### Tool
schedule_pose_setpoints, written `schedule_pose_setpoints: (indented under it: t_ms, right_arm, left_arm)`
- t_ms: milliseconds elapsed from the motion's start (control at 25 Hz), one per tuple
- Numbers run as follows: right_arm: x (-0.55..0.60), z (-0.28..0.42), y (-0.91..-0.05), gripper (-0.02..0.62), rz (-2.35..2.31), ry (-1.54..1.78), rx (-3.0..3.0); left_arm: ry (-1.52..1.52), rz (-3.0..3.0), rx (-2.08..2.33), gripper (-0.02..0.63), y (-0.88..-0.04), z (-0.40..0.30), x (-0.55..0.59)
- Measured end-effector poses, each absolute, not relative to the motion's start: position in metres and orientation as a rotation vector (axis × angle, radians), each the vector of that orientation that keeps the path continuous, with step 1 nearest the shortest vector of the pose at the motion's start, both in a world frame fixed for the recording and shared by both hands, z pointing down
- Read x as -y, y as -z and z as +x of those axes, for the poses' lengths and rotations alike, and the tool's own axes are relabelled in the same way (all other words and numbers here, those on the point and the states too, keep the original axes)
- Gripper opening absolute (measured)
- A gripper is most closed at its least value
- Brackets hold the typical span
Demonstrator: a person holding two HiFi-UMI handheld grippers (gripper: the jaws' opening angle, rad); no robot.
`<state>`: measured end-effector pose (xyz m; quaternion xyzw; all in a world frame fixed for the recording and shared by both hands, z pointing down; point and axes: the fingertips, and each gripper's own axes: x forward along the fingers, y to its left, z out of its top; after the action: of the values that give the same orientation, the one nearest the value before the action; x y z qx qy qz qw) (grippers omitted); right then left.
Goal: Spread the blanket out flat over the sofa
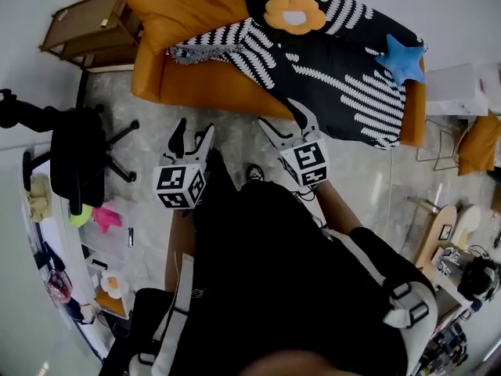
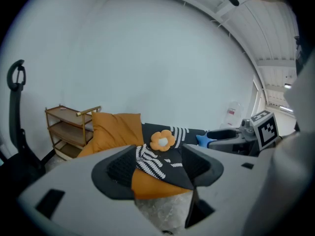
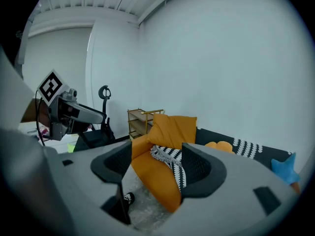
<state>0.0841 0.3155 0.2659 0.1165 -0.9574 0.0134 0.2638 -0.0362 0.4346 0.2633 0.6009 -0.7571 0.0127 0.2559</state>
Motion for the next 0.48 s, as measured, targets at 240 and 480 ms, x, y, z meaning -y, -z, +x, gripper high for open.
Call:
schedule_pose_setpoints:
  t_ms: [240,480]
  right_arm:
    - [-0.281,0.049,-0.281,0.325,0.495,-0.047,2.503]
    - [-0.254,0.015,-0.307,0.325,0.669,-0.14,2.428]
  left_arm:
    - [-0.063,1.796,1.919,0.275,-0.275,-0.096,-0.38]
    - [-0.126,1.855,1.748,0.275,-0.315,-0.146,-0.352]
